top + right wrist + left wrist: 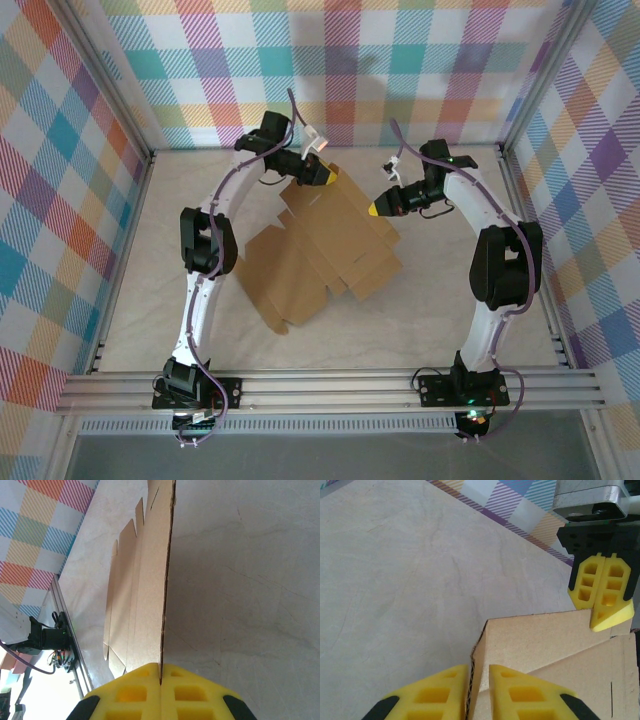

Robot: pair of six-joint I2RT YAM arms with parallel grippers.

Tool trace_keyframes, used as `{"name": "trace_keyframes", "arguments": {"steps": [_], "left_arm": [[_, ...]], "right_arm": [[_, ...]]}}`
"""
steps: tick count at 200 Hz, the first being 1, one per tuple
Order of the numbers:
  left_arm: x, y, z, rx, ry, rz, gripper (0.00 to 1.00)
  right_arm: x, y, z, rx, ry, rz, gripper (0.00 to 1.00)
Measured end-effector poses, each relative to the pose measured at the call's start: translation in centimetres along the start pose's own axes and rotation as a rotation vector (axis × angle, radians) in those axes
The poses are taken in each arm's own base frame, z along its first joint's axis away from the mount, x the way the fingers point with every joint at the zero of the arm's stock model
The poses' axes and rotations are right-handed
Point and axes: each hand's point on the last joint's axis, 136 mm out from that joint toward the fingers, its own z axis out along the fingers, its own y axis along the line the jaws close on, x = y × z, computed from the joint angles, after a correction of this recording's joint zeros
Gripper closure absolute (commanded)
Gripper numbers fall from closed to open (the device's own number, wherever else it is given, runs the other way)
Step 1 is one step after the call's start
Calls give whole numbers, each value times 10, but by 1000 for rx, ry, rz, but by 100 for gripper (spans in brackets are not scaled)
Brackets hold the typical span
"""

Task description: Fold the paper box

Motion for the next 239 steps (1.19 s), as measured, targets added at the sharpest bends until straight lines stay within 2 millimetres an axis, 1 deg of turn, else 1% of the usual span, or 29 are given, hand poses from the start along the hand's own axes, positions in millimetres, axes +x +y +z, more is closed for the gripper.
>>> {"name": "trace_keyframes", "arguments": {"steps": [12, 17, 68, 70, 74, 82, 100, 109, 117, 132, 154, 182, 195, 226, 239], "left_arm": [[0, 0, 0, -2, 1, -1, 71], [0, 0, 0, -3, 2, -3, 69], [-2, 0, -1, -6, -2, -1, 63], [-2, 0, -2, -7, -2, -1, 62], [-2, 0, -2, -9, -3, -1, 56], [-5, 0, -3, -14, -6, 8, 49], [-9, 0, -5, -28, -13, 10, 47], [-12, 0, -6, -34, -16, 17, 49], [-14, 0, -8, -40, -20, 21, 54], [-18, -1, -9, -45, -29, 32, 69], [-21, -2, -10, -44, -34, 29, 85], [-20, -6, -10, -26, -34, 31, 96], [-19, -6, -10, -24, -31, 41, 98], [-15, -6, -10, -39, -16, 47, 98], [-12, -7, -8, -61, 0, 56, 98]], "right_arm": [[0, 0, 0, 0, 0, 0, 100], [0, 0, 0, 1, 0, 0, 100], [0, -1, 0, 3, 1, -1, 100], [0, -1, 0, 3, 1, 0, 100], [0, -1, 0, 3, 1, -1, 100], [0, 0, 0, 2, 1, -1, 100], [1, 0, 0, 1, 3, -1, 100], [1, 0, 0, 0, 5, 0, 100], [2, 1, 0, -2, 6, 0, 100], [3, 1, 0, -5, 10, 1, 100], [4, 2, 0, -9, 12, -1, 100], [3, 2, 0, -8, 11, -2, 100], [4, 2, 0, -7, 12, 0, 100], [3, -2, 0, 14, 10, 28, 100], [3, -6, 3, 32, 6, 51, 100]]}}
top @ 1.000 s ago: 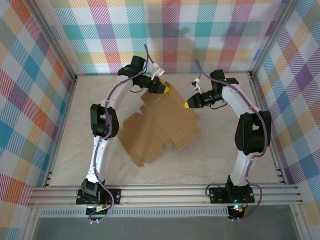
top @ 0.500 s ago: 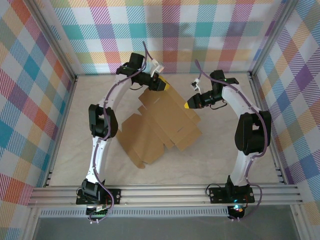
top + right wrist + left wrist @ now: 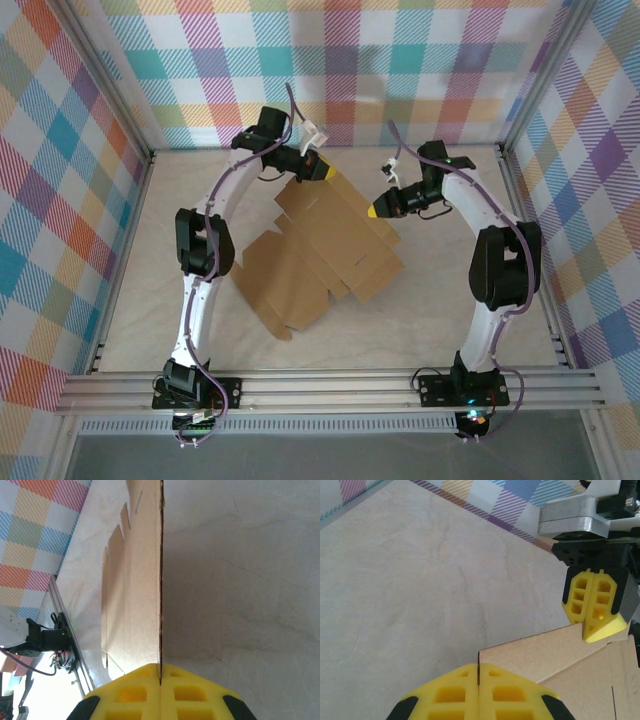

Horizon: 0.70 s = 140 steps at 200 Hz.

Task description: Fold the paper box

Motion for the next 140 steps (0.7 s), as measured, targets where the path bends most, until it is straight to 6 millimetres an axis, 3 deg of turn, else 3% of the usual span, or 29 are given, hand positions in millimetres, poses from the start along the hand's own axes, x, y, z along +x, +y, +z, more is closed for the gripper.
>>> {"name": "trace_keyframes", "arguments": {"steps": [40, 105, 140], "left_arm": [[13, 2, 12, -246, 89, 92, 97], [12, 9, 47, -765, 138, 303, 97], [10, 8, 54, -985, 140, 397, 96]], "right_arm": [[3, -13, 9, 61, -9, 121, 100], [0, -23, 11, 96, -57, 252, 100], [-2, -24, 10, 100, -65, 280, 100]]}}
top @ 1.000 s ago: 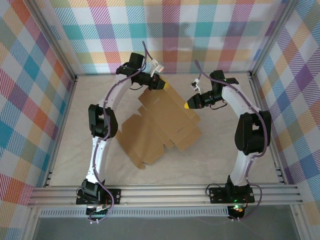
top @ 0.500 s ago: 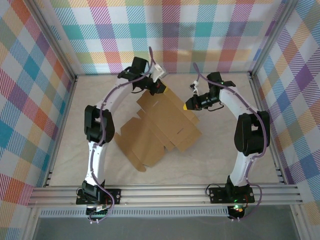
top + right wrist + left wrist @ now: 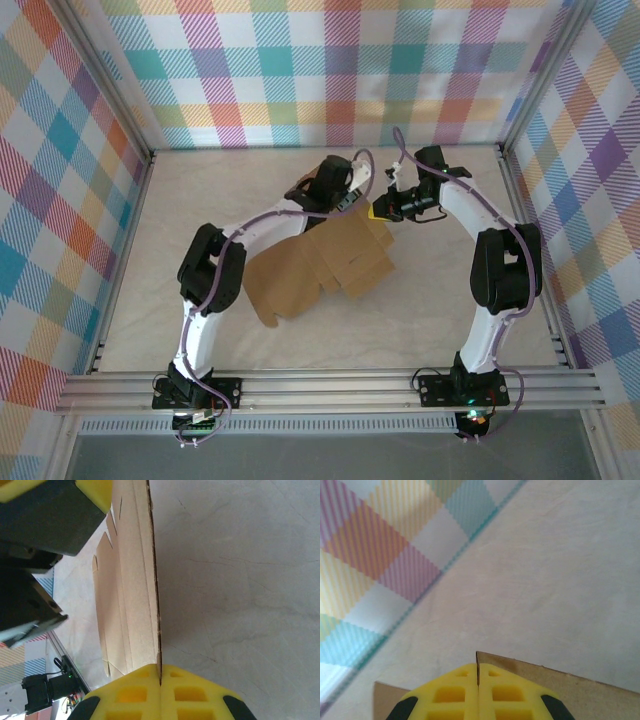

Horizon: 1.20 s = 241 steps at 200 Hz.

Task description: Fold the paper box

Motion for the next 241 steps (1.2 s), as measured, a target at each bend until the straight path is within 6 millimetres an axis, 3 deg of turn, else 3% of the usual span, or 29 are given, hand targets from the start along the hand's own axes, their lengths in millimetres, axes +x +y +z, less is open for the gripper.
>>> {"name": "trace_keyframes", "arguments": {"steps": [62, 111, 163, 241], "left_arm": [[-5, -2, 1, -168, -10, 43, 94], [8, -8, 11, 51, -36, -26, 92], [2, 9, 2, 207, -96, -151, 92], [-2, -2, -2, -124, -38, 48, 92]], "right_arm": [[-3, -2, -2, 2, -12, 7, 100], [-1, -1, -1, 1, -5, 9, 100], [-5, 3, -1, -19, -19, -9, 100], [-3, 5, -2, -33, -9, 1, 100]]}}
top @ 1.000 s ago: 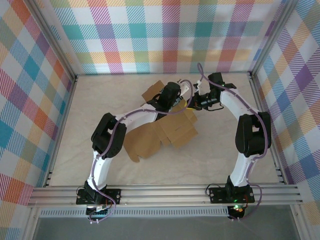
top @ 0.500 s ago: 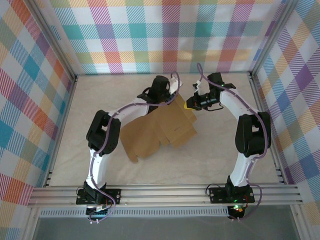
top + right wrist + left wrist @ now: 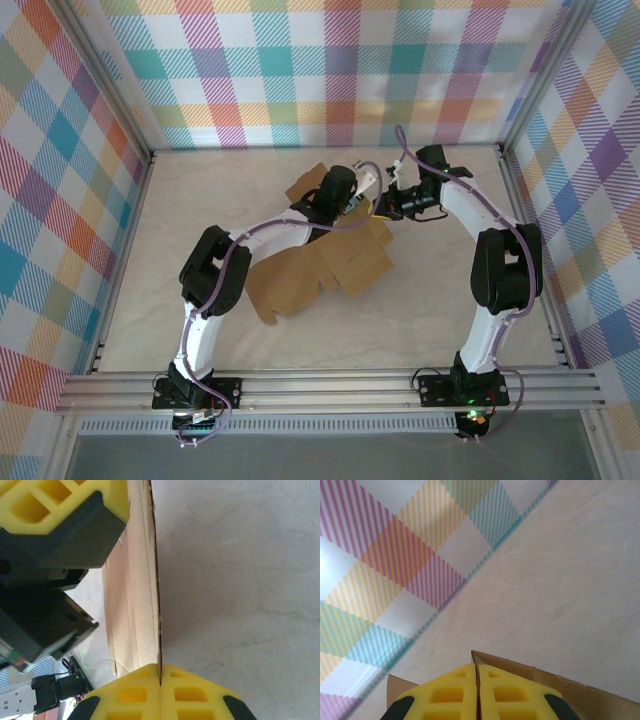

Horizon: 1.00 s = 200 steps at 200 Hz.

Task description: Fold the paper box

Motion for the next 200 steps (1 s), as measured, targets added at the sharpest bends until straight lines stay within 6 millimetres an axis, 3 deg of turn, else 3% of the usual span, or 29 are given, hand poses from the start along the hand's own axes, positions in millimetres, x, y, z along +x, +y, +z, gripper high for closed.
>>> {"name": "trace_keyframes", "arguments": {"steps": [31, 38, 53, 65, 103, 129, 152, 180, 200], "left_arm": [[-1, -7, -2, -18, -2, 22, 86], [-3, -12, -3, 6, -14, 16, 75], [-5, -24, -5, 86, -28, -11, 65], [-4, -31, -8, 163, -31, -49, 51], [-11, -25, -24, 417, -45, -223, 20], [-17, 0, -45, 538, -71, -350, 10], [-12, 38, -63, 574, -97, -455, 6], [19, 83, -75, 586, -93, -570, 8], [55, 107, -74, 605, -50, -651, 16]], "right_arm": [[-2, 0, 0, 6, -7, -7, 100], [-3, -1, 0, 9, -12, -12, 100], [-4, -4, -1, 23, -16, -18, 100], [-5, -7, -3, 37, -22, -19, 100], [-11, -9, -8, 43, -43, -64, 100], [-17, -4, -15, 34, -62, -116, 100], [-21, -1, -20, 13, -71, -154, 100], [-22, 1, -28, -34, -80, -176, 100], [-22, 5, -32, -68, -82, -200, 100]]}}
